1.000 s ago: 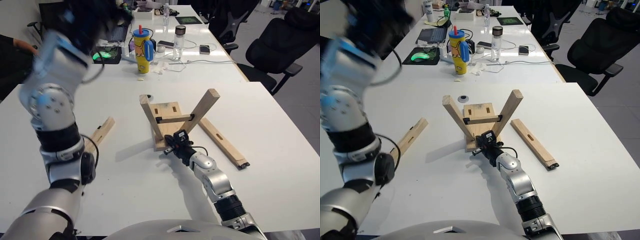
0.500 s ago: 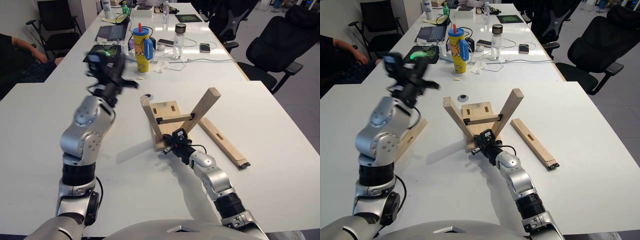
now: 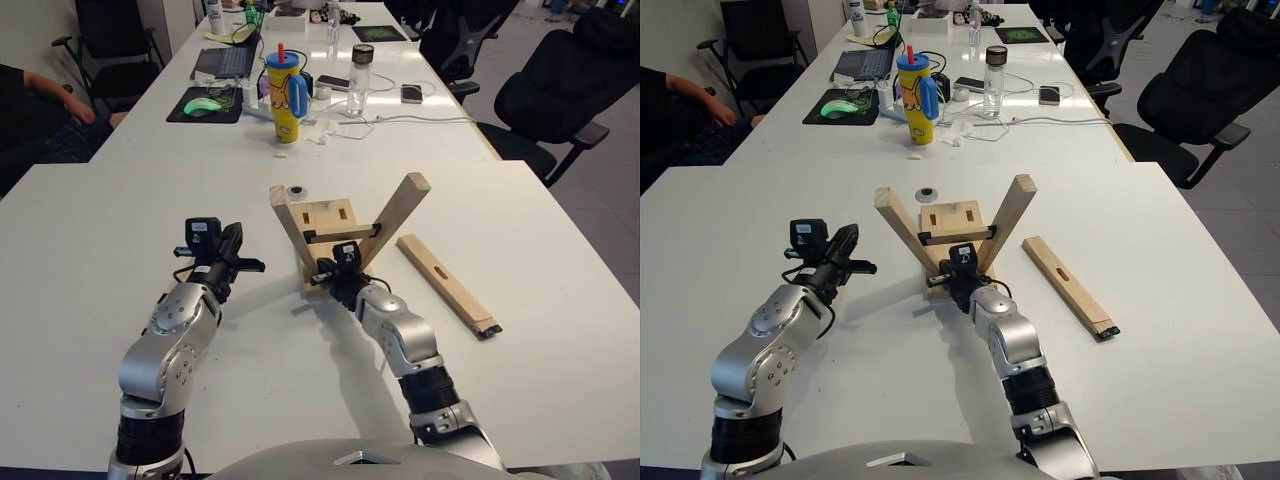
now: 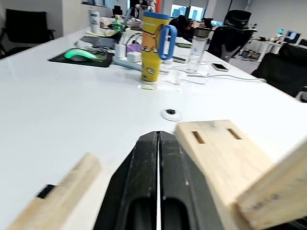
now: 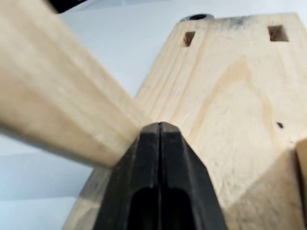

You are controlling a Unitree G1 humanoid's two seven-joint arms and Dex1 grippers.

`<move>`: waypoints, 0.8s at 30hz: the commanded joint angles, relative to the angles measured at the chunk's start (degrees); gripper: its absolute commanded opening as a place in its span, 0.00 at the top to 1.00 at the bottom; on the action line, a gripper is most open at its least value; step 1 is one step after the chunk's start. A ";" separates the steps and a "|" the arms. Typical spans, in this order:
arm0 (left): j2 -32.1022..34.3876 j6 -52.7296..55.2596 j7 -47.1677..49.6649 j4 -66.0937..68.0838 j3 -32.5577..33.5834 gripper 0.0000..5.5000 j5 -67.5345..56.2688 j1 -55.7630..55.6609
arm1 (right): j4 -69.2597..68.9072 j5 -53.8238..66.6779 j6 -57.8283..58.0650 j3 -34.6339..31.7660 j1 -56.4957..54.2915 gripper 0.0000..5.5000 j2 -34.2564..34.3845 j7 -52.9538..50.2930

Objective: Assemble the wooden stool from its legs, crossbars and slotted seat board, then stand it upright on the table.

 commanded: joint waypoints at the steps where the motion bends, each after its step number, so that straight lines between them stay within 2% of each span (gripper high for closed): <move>1: -1.50 0.24 -0.34 0.01 -0.96 1.00 1.36 -2.19 | 4.23 2.99 1.19 -2.61 -5.21 1.00 8.12 -3.53; 3: -2.22 0.00 -0.12 -0.12 -1.39 1.00 1.98 -2.09 | 2.78 3.67 2.03 -2.06 -5.19 1.00 8.11 -4.00; 5: -2.79 -0.34 -0.18 -0.88 -1.95 1.00 2.65 -1.39 | -3.39 4.20 3.57 0.39 -1.91 1.00 5.24 -2.41; 8: -4.58 -0.83 0.42 -1.85 -2.22 1.00 3.17 0.55 | -19.50 5.86 7.21 7.08 5.68 1.00 -3.70 3.56; 10: -5.99 -1.66 1.01 -2.93 -2.42 1.00 3.61 1.50 | -29.49 8.28 8.60 7.68 10.41 1.00 -9.89 8.37; 13: -7.37 -3.61 2.01 -4.26 -2.57 1.00 5.30 1.96 | -37.41 13.49 6.86 -0.75 17.66 1.00 -15.70 13.57; 15: -8.18 -5.12 3.08 -4.86 -2.28 1.00 6.97 2.23 | -37.98 10.98 1.62 -4.16 22.55 1.00 -20.37 15.33; 19: -8.57 -8.53 4.68 -5.67 -0.07 1.00 9.90 1.73 | -41.30 9.08 -8.47 -13.42 28.08 1.00 -18.21 10.22; 21: -8.19 -10.61 4.84 -6.05 0.58 1.00 11.64 0.45 | -41.11 7.22 -10.50 -17.49 25.85 1.00 -15.97 4.20; 24: -8.29 -11.79 4.72 -5.21 1.05 1.00 13.00 -1.38 | -39.45 5.06 -11.31 -19.71 17.99 1.00 -14.60 -1.76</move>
